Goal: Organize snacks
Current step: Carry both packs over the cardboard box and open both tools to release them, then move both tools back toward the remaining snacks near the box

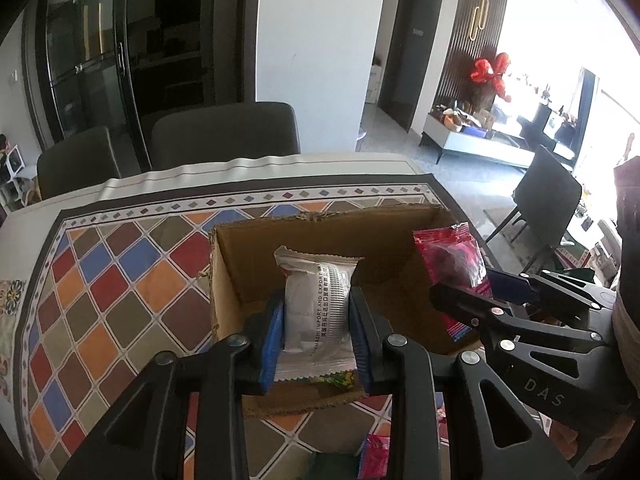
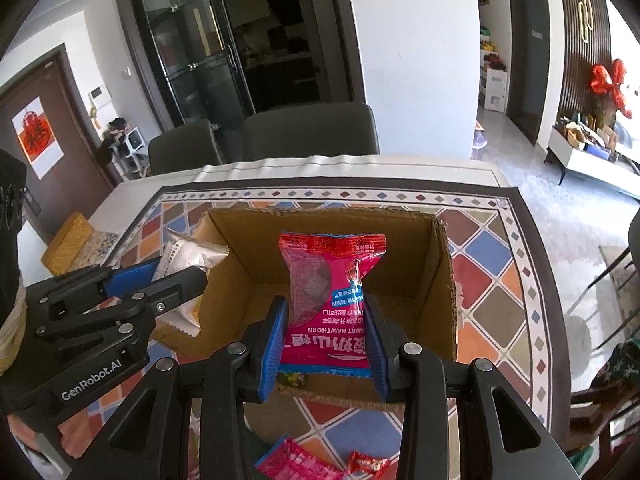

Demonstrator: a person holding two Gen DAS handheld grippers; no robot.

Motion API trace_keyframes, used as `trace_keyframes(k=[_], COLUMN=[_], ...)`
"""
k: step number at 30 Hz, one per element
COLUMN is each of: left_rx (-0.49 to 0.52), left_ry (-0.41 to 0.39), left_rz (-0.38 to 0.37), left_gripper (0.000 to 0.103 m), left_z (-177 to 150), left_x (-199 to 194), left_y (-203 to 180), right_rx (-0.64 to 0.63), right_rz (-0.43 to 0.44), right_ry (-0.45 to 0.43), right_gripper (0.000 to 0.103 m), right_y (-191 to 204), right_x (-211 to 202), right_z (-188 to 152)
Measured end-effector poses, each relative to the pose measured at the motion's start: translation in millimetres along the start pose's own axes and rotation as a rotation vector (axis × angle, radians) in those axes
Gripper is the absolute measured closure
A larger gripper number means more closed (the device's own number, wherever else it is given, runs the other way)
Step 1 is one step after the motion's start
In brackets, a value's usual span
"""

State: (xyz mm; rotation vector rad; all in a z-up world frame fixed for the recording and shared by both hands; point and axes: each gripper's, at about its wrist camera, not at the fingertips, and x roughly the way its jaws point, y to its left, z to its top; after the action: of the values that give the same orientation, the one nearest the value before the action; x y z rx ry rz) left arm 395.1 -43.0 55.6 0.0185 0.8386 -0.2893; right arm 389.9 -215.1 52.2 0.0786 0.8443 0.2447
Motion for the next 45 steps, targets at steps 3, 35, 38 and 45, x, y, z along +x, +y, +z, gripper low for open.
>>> trace_keyframes(k=[3, 35, 38, 45], left_rx=[-0.007, -0.009, -0.027, -0.050], left_ry=[-0.002, -0.107, -0.093, -0.064], left_rz=[0.006, 0.013, 0.003, -0.003], left_gripper=[0.066, 0.041, 0.040, 0.040], left_z=[0, -110, -126, -156], left_x=[-2, -113, -117, -120], left_y=[2, -12, -12, -13], right_rx=[0.002, -0.020, -0.027, -0.034], right_rz=[-0.009, -0.020, -0.022, -0.021], right_ry=[-0.003, -0.143, -0.147, -0.137], right_gripper=[0.062, 0.024, 0.024, 0.024], right_y=[-1, 29, 34, 42], right_x=[3, -95, -100, -108], right_z=[0, -98, -108, -134])
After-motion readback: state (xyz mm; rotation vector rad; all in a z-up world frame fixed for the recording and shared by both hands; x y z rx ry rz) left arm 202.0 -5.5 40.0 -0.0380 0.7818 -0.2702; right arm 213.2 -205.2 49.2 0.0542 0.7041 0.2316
